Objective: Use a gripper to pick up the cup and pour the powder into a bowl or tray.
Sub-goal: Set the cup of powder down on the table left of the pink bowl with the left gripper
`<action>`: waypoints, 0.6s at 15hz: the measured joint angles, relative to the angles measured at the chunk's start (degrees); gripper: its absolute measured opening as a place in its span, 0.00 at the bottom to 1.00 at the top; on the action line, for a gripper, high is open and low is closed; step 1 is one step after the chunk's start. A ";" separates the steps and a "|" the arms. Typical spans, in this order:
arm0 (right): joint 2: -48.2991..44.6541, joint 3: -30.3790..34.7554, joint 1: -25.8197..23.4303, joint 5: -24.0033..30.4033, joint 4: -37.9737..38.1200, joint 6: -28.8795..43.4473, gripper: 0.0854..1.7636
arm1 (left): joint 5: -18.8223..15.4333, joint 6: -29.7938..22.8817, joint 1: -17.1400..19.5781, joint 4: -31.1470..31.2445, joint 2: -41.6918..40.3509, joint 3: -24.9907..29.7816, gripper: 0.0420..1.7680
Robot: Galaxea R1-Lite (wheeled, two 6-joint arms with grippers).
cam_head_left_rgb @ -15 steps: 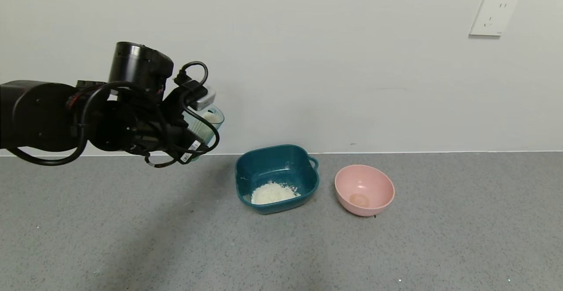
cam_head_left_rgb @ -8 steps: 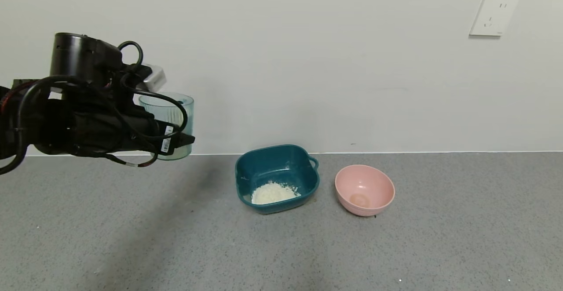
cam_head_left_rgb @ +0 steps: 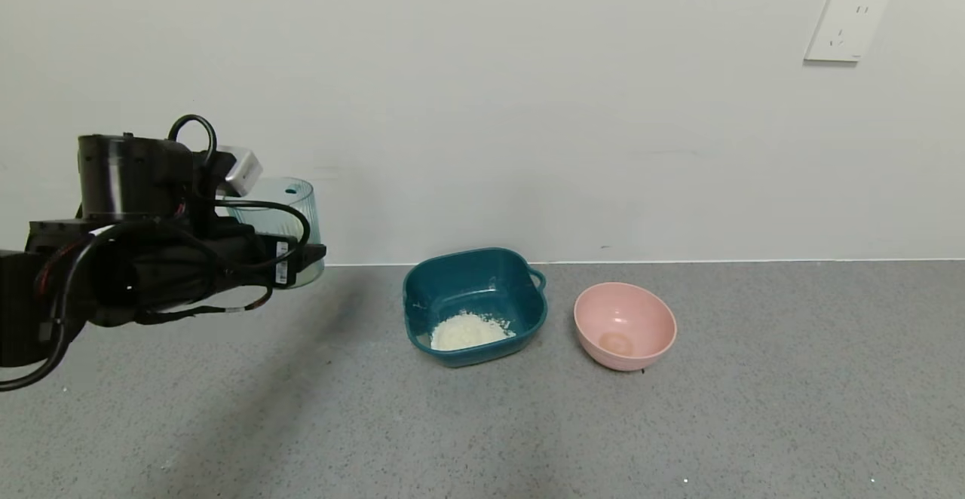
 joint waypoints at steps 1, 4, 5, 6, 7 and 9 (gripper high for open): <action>0.00 0.00 0.00 0.00 0.00 0.00 0.97 | 0.00 -1.34 0.28 -0.15 0.63 0.99 0.70; 0.00 0.00 -0.02 0.00 0.00 0.00 0.97 | -0.24 -2.08 0.41 -1.00 2.43 3.58 0.70; 0.00 0.00 -0.02 0.00 0.00 0.00 0.97 | -0.77 -2.10 0.46 -3.06 3.12 4.66 0.70; 0.00 0.00 -0.02 0.00 0.00 0.00 0.97 | -1.27 -2.08 0.49 -4.89 3.80 5.89 0.70; 0.00 0.00 -0.02 0.00 0.00 0.00 0.97 | -1.62 -2.00 0.39 -6.84 4.52 7.22 0.70; 0.00 0.00 -0.02 0.00 0.00 0.02 0.97 | -1.88 -1.90 0.28 -8.98 5.64 9.31 0.70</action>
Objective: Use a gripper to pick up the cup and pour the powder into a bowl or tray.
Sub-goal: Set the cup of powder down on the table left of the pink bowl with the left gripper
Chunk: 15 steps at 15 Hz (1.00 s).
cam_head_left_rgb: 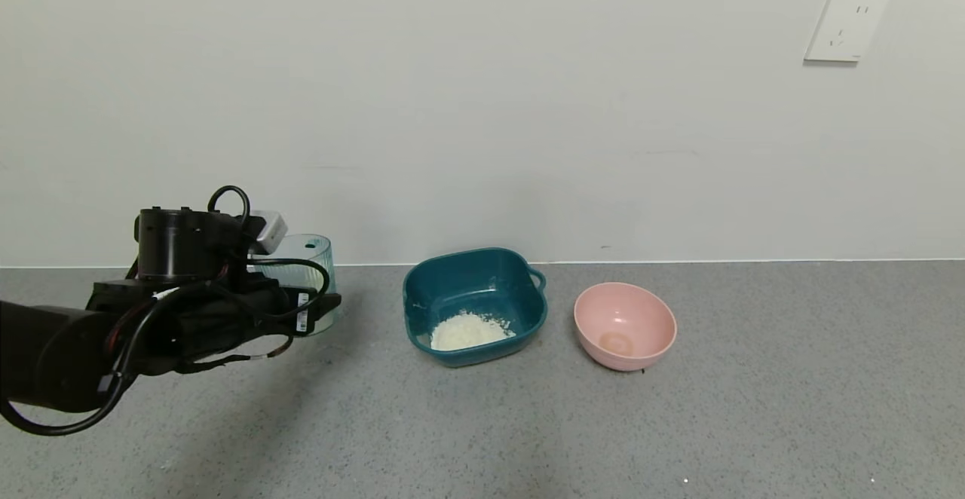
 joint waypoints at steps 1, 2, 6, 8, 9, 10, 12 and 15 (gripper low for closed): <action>0.00 0.00 0.00 0.00 0.00 -0.02 0.97 | -0.02 0.00 -0.09 -0.11 0.45 0.91 0.70; 0.00 0.00 0.00 0.00 0.00 -0.02 0.97 | 0.00 -0.05 -0.17 -0.17 0.87 1.76 0.70; 0.00 0.00 -0.01 0.00 0.00 -0.02 0.97 | -1.07 -0.18 -0.37 -0.30 2.18 3.91 0.70; 0.00 0.00 0.00 0.00 0.00 -0.02 0.97 | -1.32 -0.24 -0.43 -0.37 2.77 4.46 0.70; 0.00 0.00 0.00 0.00 0.00 -0.02 0.97 | -1.34 -0.20 -0.45 -0.37 3.10 4.71 0.70; 0.00 0.00 0.02 0.00 0.00 -0.02 0.97 | -1.29 -0.22 -0.48 -0.56 3.51 4.83 0.70; 0.00 0.00 0.00 0.00 0.00 -0.02 0.97 | -1.35 -0.16 -0.48 -4.00 4.61 5.34 0.70; 0.00 0.00 0.00 0.00 0.00 -0.02 0.97 | -1.43 0.04 -0.48 -9.95 6.97 6.72 0.70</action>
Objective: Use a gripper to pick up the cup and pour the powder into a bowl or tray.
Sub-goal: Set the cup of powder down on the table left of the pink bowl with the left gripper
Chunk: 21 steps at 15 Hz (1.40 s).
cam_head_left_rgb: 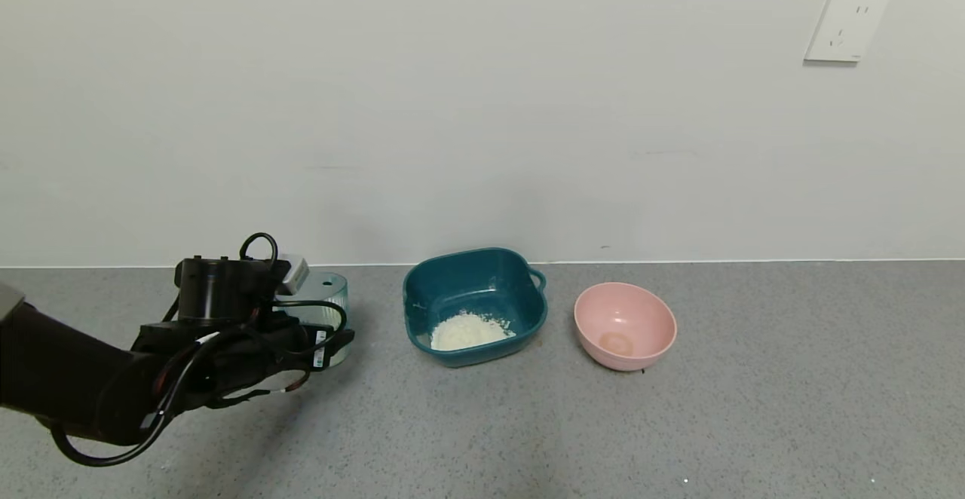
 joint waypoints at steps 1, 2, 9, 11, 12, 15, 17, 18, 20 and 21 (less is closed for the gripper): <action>0.00 0.00 0.00 0.00 0.00 0.00 0.97 | -0.02 0.09 0.00 -0.37 0.78 0.22 0.70; 0.00 0.00 0.00 0.00 0.00 0.00 0.97 | -0.11 0.13 0.00 -0.45 1.39 0.28 0.70; 0.00 0.00 0.00 -0.01 0.00 0.00 0.97 | -0.04 0.07 -0.39 -3.01 5.60 0.20 0.70; 0.00 0.00 0.00 0.00 0.00 0.00 0.97 | 0.00 0.11 -0.39 -3.15 6.35 0.04 0.70; 0.00 0.00 0.00 -0.01 0.00 0.00 0.97 | -0.02 0.13 -0.41 -3.12 6.60 0.04 0.70; 0.00 0.00 0.00 -0.01 0.00 0.00 0.97 | -0.04 0.13 -0.41 -3.12 6.92 -0.07 0.70; 0.00 0.00 0.00 0.00 0.00 0.00 0.97 | -0.04 0.22 -0.41 -3.12 7.07 -0.13 0.70; 0.00 0.00 0.00 0.00 0.00 0.00 0.97 | -0.06 0.29 -0.41 -3.17 7.17 -0.21 0.70; 0.00 0.00 0.00 0.00 0.00 0.00 0.97 | -0.12 0.38 -0.44 -3.18 7.29 -0.22 0.74; 0.00 0.00 0.00 0.00 0.00 0.00 0.97 | -0.12 0.35 -0.52 -3.23 7.34 -0.22 0.78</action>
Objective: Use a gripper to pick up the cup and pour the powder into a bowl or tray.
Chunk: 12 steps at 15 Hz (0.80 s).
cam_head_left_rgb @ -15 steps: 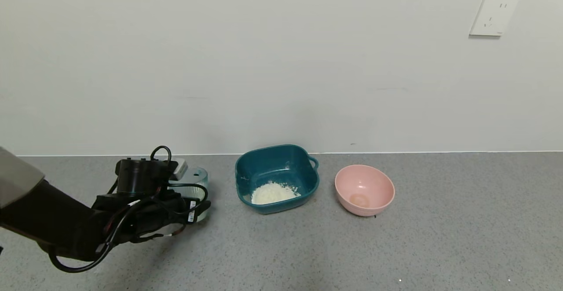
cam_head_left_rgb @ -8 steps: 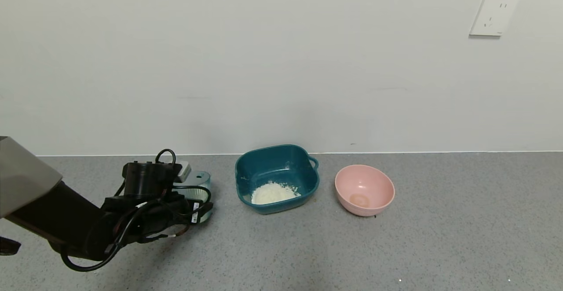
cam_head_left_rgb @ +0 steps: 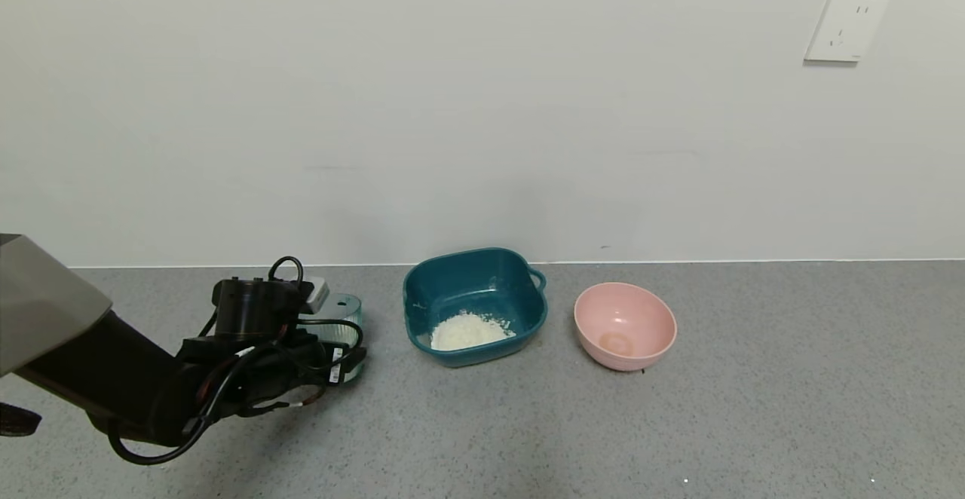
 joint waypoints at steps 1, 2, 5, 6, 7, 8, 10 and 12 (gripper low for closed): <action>0.00 0.00 0.00 0.00 0.00 0.02 0.97 | 0.06 0.00 -0.13 0.05 0.05 0.01 0.80; 0.00 0.00 0.00 0.00 0.00 0.00 0.97 | 0.12 -0.20 -0.22 0.05 0.11 -0.05 0.82; 0.00 0.00 0.00 0.00 0.00 0.00 0.97 | 0.15 -0.30 -0.24 0.02 0.11 -0.02 0.87; 0.00 0.00 0.00 0.00 0.00 0.00 0.97 | 0.12 -0.24 -0.24 0.05 0.09 0.01 0.88; 0.00 0.00 0.00 0.00 0.00 0.00 0.97 | 0.12 -0.16 -0.24 0.05 0.02 0.04 0.89; 0.00 0.00 0.00 0.00 0.00 0.00 0.97 | 0.12 -0.09 -0.27 0.05 -0.09 0.12 0.90; 0.00 0.00 0.00 0.00 0.00 0.02 0.97 | 0.12 0.02 -0.24 0.05 -0.48 0.45 0.92; 0.00 0.00 0.00 0.00 0.00 0.00 0.97 | 0.15 0.13 -0.24 0.11 -1.33 1.05 0.93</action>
